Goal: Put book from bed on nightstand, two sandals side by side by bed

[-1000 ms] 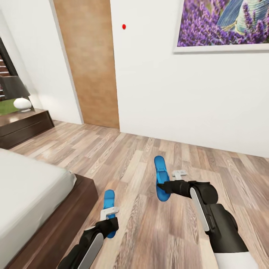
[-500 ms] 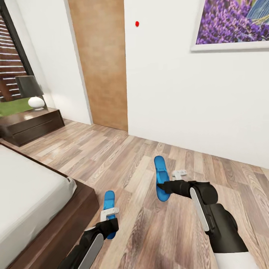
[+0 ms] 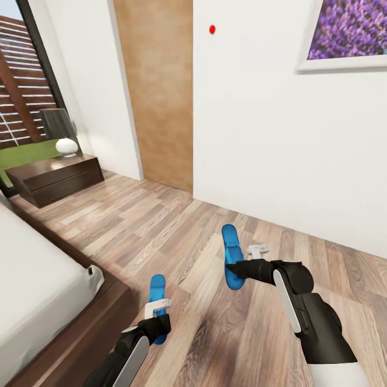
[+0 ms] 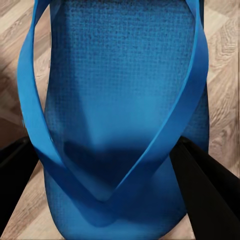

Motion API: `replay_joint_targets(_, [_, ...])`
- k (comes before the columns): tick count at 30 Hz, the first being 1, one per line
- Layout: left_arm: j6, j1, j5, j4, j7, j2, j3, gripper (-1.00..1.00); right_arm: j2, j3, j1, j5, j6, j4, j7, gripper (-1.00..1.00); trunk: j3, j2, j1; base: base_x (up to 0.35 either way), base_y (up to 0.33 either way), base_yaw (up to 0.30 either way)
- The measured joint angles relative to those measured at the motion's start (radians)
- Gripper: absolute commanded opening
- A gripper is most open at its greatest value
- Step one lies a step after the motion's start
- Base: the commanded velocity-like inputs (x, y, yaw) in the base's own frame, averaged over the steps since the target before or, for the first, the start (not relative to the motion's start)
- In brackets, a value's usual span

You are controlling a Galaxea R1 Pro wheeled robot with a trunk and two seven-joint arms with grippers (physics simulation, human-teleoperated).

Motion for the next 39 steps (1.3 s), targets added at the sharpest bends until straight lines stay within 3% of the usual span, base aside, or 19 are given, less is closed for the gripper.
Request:
replay_joint_targets(2, [0.0, 0.0, -0.001, 0.001, 0.0, 0.0, 0.0, -1.0, 0.0, 0.0, 0.0, 0.0, 0.0, 0.001, 0.0, -1.0, 0.0, 0.0, 0.0, 0.131, -0.115, 0.016])
replay_joint_targets(8, [-0.04, -0.034, 0.054, 0.034, 0.043, -0.034, -0.035, -1.0, -0.033, 0.032, -0.003, 0.014, -0.036, 0.035, 0.001, -1.0, 0.0, 0.0, 0.0, 0.0, 0.0, 0.0])
replay_joint_targets(12, [-0.068, -0.056, 0.089, 0.056, 0.071, -0.057, -0.052, -1.0, -0.033, 0.054, -0.003, 0.012, -0.043, 0.052, 0.002, -1.0, 0.0, 0.0, 0.0, 0.0, 0.0, 0.0])
replay_joint_targets(26, [-0.147, -0.124, 0.187, 0.135, 0.077, -0.051, -0.047, -1.0, -0.027, 0.126, -0.001, 0.008, -0.037, 0.046, 0.002, -1.0, 0.0, 0.0, 0.0, 0.006, -0.003, 0.0])
replay_joint_targets(30, [-0.126, -0.102, 0.169, 0.12, 0.06, -0.028, -0.024, -1.0, -0.009, 0.103, 0.002, 0.005, -0.013, 0.024, 0.002, -1.0, 0.0, 0.0, 0.0, 0.202, -0.112, 0.0])
replay_joint_targets(38, [-0.085, -0.057, 0.13, 0.076, 0.028, 0.016, -0.001, -1.0, -0.002, 0.056, 0.002, 0.005, 0.0, -0.005, 0.002, -1.0, 0.0, 0.0, 0.0, 0.272, -0.19, 0.0])
replay_joint_targets(39, [0.013, 0.023, 0.006, -0.034, -0.009, 0.016, -0.002, -1.0, -0.002, -0.003, 0.002, 0.009, -0.002, -0.005, 0.0, -1.0, 0.0, 0.0, 0.0, 0.266, -0.217, 0.0])
